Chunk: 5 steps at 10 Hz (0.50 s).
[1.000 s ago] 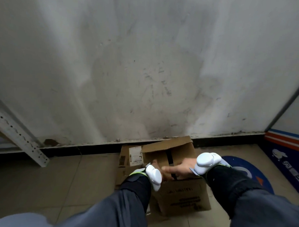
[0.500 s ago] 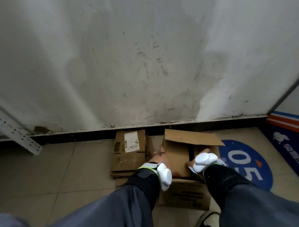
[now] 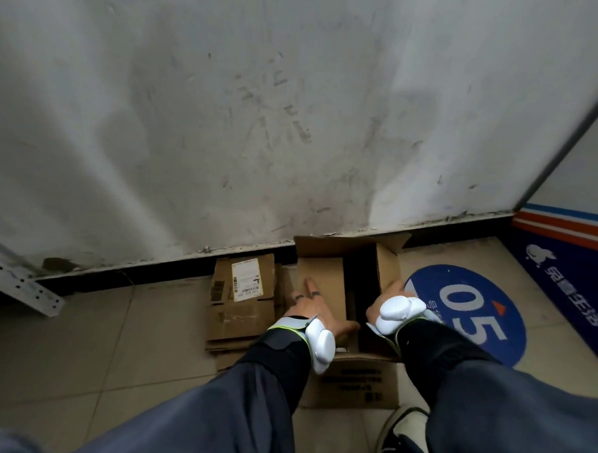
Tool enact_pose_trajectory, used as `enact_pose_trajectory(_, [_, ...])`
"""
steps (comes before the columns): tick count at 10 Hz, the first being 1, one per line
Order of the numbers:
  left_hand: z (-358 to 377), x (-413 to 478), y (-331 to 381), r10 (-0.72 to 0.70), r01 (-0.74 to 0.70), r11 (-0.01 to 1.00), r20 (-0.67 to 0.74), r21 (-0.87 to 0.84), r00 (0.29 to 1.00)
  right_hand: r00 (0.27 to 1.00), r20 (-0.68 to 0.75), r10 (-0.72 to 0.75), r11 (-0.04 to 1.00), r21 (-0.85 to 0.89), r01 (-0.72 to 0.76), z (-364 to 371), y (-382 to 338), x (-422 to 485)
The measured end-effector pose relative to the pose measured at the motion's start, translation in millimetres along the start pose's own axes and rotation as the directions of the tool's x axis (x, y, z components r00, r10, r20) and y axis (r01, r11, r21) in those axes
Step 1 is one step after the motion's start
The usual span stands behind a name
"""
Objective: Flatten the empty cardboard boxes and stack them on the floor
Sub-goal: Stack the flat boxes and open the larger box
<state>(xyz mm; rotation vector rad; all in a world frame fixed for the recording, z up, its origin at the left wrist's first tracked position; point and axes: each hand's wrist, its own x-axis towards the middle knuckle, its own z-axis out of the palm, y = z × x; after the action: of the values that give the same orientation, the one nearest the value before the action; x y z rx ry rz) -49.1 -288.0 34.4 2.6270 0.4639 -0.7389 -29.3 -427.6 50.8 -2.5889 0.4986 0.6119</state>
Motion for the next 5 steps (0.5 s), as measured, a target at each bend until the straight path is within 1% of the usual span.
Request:
enact_pose_trajectory(1, [7, 1, -3, -0.073, 0.073, 0.997, -0.026, 0.024, 0.997, 0.998, 0.044, -0.053, 0.998, -0.036, 0.055, -6, -1, 1])
enact_pose_trajectory(2, [15, 7, -6, -0.121, 0.122, 0.993, -0.026, -0.001, 0.992, 0.995, 0.053, -0.083, 0.995, -0.049, 0.086, -8, -6, -5])
enact_pose_trajectory(3, [2, -2, -1, -0.129, 0.126, 0.985, -0.02, -0.121, 0.991, 0.995, 0.012, -0.102, 0.986, -0.134, 0.103, -12, -9, -8])
enact_pose_trajectory(4, [-23, -3, -5, -0.101, 0.089, 0.983, -0.069, -0.162, 0.993, 0.998, 0.001, -0.065, 0.998, 0.0, 0.065, -24, -8, -6])
enact_pose_trajectory(5, [-45, -5, -13, -0.06, 0.043, 0.986, -0.103, -0.162, 0.993, 0.998, 0.009, -0.059, 0.992, 0.116, 0.058, -36, -7, -7])
